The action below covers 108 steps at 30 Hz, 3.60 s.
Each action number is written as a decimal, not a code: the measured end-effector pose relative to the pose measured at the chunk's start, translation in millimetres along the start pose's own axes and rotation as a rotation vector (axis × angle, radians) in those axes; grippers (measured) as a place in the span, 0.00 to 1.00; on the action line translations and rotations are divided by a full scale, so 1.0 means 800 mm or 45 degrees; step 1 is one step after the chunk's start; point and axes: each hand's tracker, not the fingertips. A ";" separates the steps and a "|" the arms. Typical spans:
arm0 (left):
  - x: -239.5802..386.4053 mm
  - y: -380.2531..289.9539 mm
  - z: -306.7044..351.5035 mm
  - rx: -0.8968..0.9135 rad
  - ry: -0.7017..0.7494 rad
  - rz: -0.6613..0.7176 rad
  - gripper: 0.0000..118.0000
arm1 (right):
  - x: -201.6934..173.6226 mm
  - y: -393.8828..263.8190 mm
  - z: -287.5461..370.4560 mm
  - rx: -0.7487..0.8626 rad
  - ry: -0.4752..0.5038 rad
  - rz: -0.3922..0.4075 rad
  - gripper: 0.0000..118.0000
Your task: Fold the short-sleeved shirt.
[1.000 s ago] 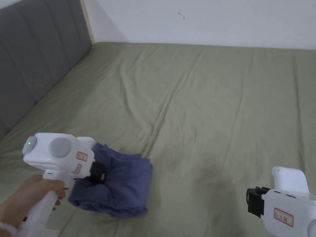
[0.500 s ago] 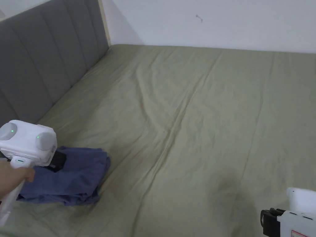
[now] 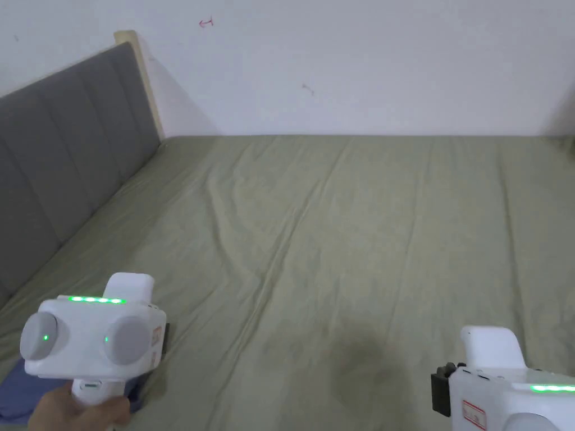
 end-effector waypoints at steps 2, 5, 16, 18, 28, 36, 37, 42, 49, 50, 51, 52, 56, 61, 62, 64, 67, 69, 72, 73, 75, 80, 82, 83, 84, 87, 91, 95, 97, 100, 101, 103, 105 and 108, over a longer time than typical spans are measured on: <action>0.028 0.001 0.037 0.119 -0.016 0.032 0.00 | 0.007 0.008 0.016 0.063 -0.019 -0.010 0.01; 0.066 0.001 0.087 0.290 -0.023 0.055 0.00 | 0.018 0.018 0.042 0.161 -0.061 -0.046 0.01; 0.191 -0.016 0.211 0.852 -0.040 0.033 0.00 | 0.039 0.039 0.166 0.724 -0.298 0.009 0.01; 0.199 -0.018 0.226 0.903 -0.021 0.055 0.00 | 0.040 0.039 0.180 0.806 -0.335 0.001 0.01; 0.209 -0.032 0.249 1.016 -0.026 0.064 0.00 | 0.042 0.032 0.211 0.953 -0.342 -0.071 0.01; 0.208 -0.030 0.249 1.049 -0.049 0.059 0.03 | 0.040 0.030 0.208 0.936 -0.330 -0.064 0.03; 0.209 -0.032 0.248 1.050 -0.047 0.050 0.06 | 0.041 0.029 0.208 0.937 -0.329 -0.065 0.04; 0.206 -0.032 0.240 0.994 -0.114 0.034 0.71 | 0.045 0.029 0.205 0.932 -0.316 -0.061 0.66; 0.198 -0.033 0.246 1.052 -0.189 0.081 0.92 | 0.048 0.027 0.203 0.968 -0.314 -0.091 0.98; 0.198 -0.032 0.246 1.057 -0.225 0.079 0.92 | 0.048 0.028 0.203 0.969 -0.317 -0.089 0.98; 0.197 -0.031 0.246 1.055 -0.247 0.079 0.92 | 0.048 0.029 0.202 0.969 -0.317 -0.088 0.98; 0.197 -0.029 0.246 1.041 -0.249 0.083 0.92 | 0.049 0.031 0.201 0.966 -0.317 -0.088 0.98; 0.198 -0.023 0.241 0.981 -0.265 0.108 0.92 | 0.051 0.031 0.200 0.963 -0.309 -0.094 0.98; 0.204 -0.022 0.240 0.960 -0.209 0.087 0.92 | 0.053 0.031 0.195 0.947 -0.315 -0.082 0.98; 0.206 -0.023 0.243 0.953 -0.169 0.083 0.92 | 0.053 0.032 0.194 0.945 -0.314 -0.083 0.98; 0.208 -0.025 0.244 0.965 -0.168 0.097 0.92 | 0.053 0.032 0.193 0.936 -0.315 -0.086 0.98; 0.207 -0.021 0.243 0.946 -0.173 0.078 0.92 | 0.054 0.033 0.192 0.928 -0.315 -0.089 0.98; 0.207 -0.019 0.244 0.929 -0.164 0.093 0.92 | 0.054 0.033 0.192 0.928 -0.318 -0.087 0.98; 0.205 -0.017 0.241 0.879 -0.160 0.109 0.92 | 0.054 0.033 0.191 0.925 -0.324 -0.075 0.98; 0.204 -0.018 0.239 0.887 -0.218 0.069 0.92 | 0.054 0.033 0.191 0.925 -0.326 -0.073 0.98; 0.204 -0.020 0.238 0.895 -0.233 0.063 0.92 | 0.054 0.033 0.190 0.918 -0.326 -0.069 0.98; 0.216 -0.023 0.236 0.873 -0.138 0.017 0.92 | 0.054 0.033 0.191 0.912 -0.325 -0.069 0.98; 0.217 -0.025 0.234 0.884 -0.158 -0.007 0.92 | 0.055 0.033 0.190 0.910 -0.328 -0.070 0.98; 0.215 -0.026 0.235 0.892 -0.176 -0.008 0.92 | 0.055 0.033 0.190 0.908 -0.326 -0.070 0.98; 0.213 -0.027 0.235 0.903 -0.219 0.019 0.92 | 0.056 0.033 0.190 0.907 -0.325 -0.069 0.98; 0.211 -0.023 0.239 0.879 -0.248 0.086 0.92 | 0.056 0.032 0.188 0.899 -0.333 -0.062 0.98; 0.221 -0.017 0.237 0.805 -0.134 0.090 0.93 | 0.058 0.032 0.186 0.887 -0.328 -0.066 0.98; 0.221 -0.023 0.232 0.873 -0.178 0.012 0.93 | 0.060 0.031 0.183 0.878 -0.330 -0.066 0.98; 0.223 -0.025 0.231 0.892 -0.184 0.013 0.93 | 0.061 0.031 0.180 0.873 -0.333 -0.064 0.98; 0.227 -0.029 0.230 0.945 -0.170 0.017 0.93 | 0.062 0.030 0.177 0.865 -0.331 -0.066 0.98; 0.230 -0.028 0.229 0.943 -0.147 0.017 0.93 | 0.063 0.030 0.177 0.862 -0.330 -0.066 0.98; 0.230 -0.025 0.229 0.906 -0.175 -0.016 0.93 | 0.064 0.030 0.176 0.860 -0.331 -0.065 0.98; 0.228 -0.025 0.230 0.868 -0.215 -0.022 0.94 | 0.064 0.029 0.176 0.858 -0.334 -0.065 0.98; 0.226 -0.033 0.229 0.966 -0.232 -0.006 0.95 | 0.067 0.029 0.175 0.855 -0.336 -0.074 0.98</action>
